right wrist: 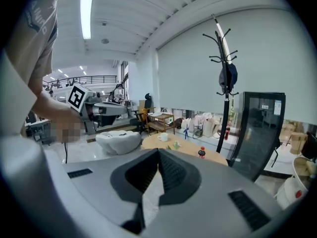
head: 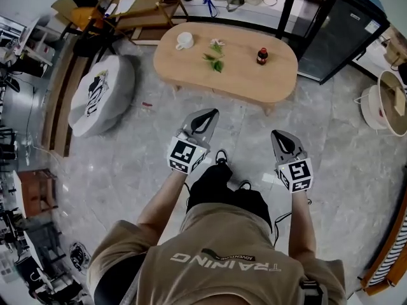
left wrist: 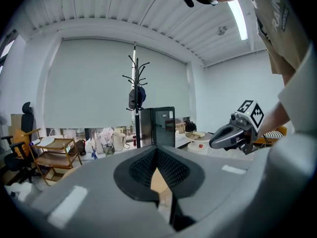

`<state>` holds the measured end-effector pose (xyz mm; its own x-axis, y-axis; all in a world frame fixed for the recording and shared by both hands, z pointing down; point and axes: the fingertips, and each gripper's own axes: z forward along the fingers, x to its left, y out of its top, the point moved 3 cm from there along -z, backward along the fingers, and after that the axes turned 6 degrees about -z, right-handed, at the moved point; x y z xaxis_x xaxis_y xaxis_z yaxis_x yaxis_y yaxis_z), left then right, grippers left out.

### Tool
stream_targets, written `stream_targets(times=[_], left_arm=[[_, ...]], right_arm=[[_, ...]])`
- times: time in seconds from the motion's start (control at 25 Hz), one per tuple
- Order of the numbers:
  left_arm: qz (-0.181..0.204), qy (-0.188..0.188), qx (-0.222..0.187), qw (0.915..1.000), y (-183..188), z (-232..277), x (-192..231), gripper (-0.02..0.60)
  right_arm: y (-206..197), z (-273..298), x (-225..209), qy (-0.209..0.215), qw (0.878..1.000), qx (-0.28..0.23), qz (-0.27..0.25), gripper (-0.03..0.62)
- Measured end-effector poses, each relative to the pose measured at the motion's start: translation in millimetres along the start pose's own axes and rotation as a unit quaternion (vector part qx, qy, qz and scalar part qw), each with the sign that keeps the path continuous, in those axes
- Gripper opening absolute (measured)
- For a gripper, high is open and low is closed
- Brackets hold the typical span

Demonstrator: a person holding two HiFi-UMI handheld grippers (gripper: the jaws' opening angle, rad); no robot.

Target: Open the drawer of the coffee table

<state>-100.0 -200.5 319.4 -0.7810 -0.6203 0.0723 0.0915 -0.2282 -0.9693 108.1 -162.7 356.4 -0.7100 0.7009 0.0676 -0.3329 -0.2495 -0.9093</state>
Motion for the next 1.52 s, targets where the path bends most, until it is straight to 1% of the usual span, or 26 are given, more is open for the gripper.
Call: stream_targets(times=[0.12, 0.24, 0.36, 0.48, 0.6, 0.72, 0.84, 0.96, 1.04, 1.08, 1.16, 1.24, 1.32, 1.44, 1.52], left_arm=[[-0.014, -0.011, 0.006, 0.9998, -41.8, 20.0, 0.8, 0.006], [-0.021, -0.008, 0.01, 0.9997, -94.6, 46.3, 9.4, 0.006], [-0.014, 0.001, 0.004, 0.9999, -151.0, 84.2, 29.9, 0.006], [-0.012, 0.015, -0.001, 0.9998, -209.0, 116.2, 59.5, 0.006], [0.001, 0.028, -0.014, 0.9995, -255.5, 140.5, 89.7, 0.006], [0.017, 0.031, -0.034, 0.9988, -310.1, 166.8, 110.6, 0.006], [0.029, 0.034, -0.048, 0.9978, -369.9, 193.5, 131.1, 0.006], [0.038, 0.043, -0.068, 0.9961, -414.8, 206.0, 139.3, 0.006], [0.046, 0.051, -0.067, 0.9953, -435.7, 206.9, 141.1, 0.006], [0.045, 0.054, -0.066, 0.9953, -443.1, 207.0, 141.6, 0.006], [0.028, 0.059, -0.066, 0.9956, -453.4, 205.0, 139.0, 0.006], [0.024, 0.061, -0.061, 0.996, -458.6, 198.8, 132.2, 0.006], [0.032, 0.059, -0.054, 0.9963, -459.8, 191.8, 124.3, 0.006], [0.033, 0.062, -0.058, 0.9958, -457.4, 187.8, 117.1, 0.006], [0.03, 0.065, -0.052, 0.9961, -460.9, 184.1, 115.5, 0.006]], right_arm=[[-35.8, 13.2, -12.2, -0.016, 1.0, -0.002, 0.007, 0.005], [-83.5, 40.4, -15.9, -0.025, 1.0, -0.001, 0.009, 0.005], [-138.8, 85.1, -23.5, -0.023, 1.0, -0.007, 0.013, 0.005], [-193.1, 129.1, -25.7, -0.021, 1.0, -0.011, 0.019, 0.005], [-240.0, 171.6, -29.9, -0.024, 0.999, -0.019, 0.014, 0.005], [-293.0, 216.8, -36.9, -0.028, 0.999, -0.03, 0.004, 0.005], [-340.7, 259.2, -41.4, -0.053, 0.997, -0.053, -0.01, 0.005], [-376.9, 285.9, -44.9, -0.08, 0.993, -0.08, -0.027, 0.005], [-390.8, 292.7, -43.4, -0.097, 0.99, -0.1, -0.036, 0.005], [-394.2, 293.9, -43.5, -0.103, 0.988, -0.107, -0.04, 0.005], [-396.0, 291.7, -44.0, -0.108, 0.987, -0.112, -0.045, 0.005], [-391.4, 284.4, -41.1, -0.111, 0.986, -0.119, -0.046, 0.005], [-383.8, 274.6, -38.4, -0.117, 0.983, -0.131, -0.047, 0.005], [-371.7, 263.6, -43.5, -0.128, 0.979, -0.15, -0.049, 0.005], [-368.1, 259.0, -38.8, -0.132, 0.978, -0.154, -0.055, 0.005]])
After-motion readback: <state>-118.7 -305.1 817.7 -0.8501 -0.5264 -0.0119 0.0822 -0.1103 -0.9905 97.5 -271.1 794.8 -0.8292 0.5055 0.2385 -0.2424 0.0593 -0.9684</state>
